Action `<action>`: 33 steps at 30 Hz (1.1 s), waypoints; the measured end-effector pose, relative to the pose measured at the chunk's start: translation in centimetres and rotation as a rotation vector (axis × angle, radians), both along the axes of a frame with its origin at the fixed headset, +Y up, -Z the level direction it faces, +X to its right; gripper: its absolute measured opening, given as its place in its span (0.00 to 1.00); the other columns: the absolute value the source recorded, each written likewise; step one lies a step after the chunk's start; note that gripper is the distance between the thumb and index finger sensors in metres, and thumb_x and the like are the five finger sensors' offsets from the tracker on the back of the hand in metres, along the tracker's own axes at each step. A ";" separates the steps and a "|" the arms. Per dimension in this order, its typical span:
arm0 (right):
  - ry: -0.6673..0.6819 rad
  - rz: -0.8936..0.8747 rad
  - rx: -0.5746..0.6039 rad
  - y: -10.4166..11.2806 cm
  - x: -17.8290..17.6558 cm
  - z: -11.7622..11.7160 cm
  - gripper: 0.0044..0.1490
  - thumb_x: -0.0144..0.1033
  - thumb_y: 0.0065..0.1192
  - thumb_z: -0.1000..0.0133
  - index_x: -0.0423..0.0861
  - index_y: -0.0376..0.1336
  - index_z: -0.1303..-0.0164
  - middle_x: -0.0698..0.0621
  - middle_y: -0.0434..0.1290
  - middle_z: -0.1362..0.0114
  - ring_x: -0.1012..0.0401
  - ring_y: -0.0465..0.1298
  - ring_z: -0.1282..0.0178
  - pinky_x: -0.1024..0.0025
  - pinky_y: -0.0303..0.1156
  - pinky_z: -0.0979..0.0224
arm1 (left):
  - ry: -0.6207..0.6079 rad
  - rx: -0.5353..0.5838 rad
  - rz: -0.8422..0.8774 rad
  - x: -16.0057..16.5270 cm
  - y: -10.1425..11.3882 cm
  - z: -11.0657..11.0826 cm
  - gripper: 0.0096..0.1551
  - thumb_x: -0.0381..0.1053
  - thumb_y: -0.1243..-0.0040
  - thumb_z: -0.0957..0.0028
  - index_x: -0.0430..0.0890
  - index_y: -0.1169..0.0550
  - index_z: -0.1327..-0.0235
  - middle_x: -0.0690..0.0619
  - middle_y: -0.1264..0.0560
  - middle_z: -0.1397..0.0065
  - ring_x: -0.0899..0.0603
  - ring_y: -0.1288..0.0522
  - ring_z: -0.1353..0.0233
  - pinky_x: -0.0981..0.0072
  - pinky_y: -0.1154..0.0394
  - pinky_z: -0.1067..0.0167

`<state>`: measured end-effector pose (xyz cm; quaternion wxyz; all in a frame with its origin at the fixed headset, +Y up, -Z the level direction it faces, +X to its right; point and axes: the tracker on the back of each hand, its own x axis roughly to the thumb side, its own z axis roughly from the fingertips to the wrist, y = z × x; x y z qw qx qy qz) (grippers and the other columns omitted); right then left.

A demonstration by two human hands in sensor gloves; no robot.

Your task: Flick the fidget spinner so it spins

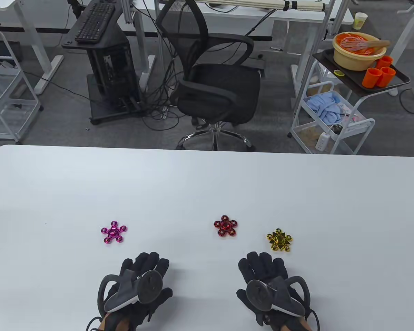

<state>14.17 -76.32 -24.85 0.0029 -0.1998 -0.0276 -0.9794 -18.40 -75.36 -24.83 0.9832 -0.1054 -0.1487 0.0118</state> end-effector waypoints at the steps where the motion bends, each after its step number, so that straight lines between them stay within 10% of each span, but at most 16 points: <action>1: 0.002 0.001 0.000 0.0 0.0 0.0 0.48 0.63 0.46 0.47 0.51 0.39 0.23 0.43 0.38 0.15 0.36 0.41 0.18 0.32 0.39 0.21 | -0.001 -0.007 -0.007 0.0 -0.1 0.0 0.44 0.72 0.52 0.51 0.55 0.47 0.26 0.48 0.51 0.14 0.38 0.51 0.14 0.30 0.53 0.24; 33: 0.011 0.005 0.005 0.1 -0.1 0.5 0.48 0.62 0.46 0.47 0.51 0.39 0.23 0.43 0.38 0.15 0.36 0.43 0.18 0.32 0.39 0.21 | 0.013 0.003 -0.022 0.0 0.0 0.1 0.44 0.72 0.52 0.51 0.55 0.47 0.26 0.48 0.51 0.14 0.38 0.51 0.14 0.31 0.53 0.24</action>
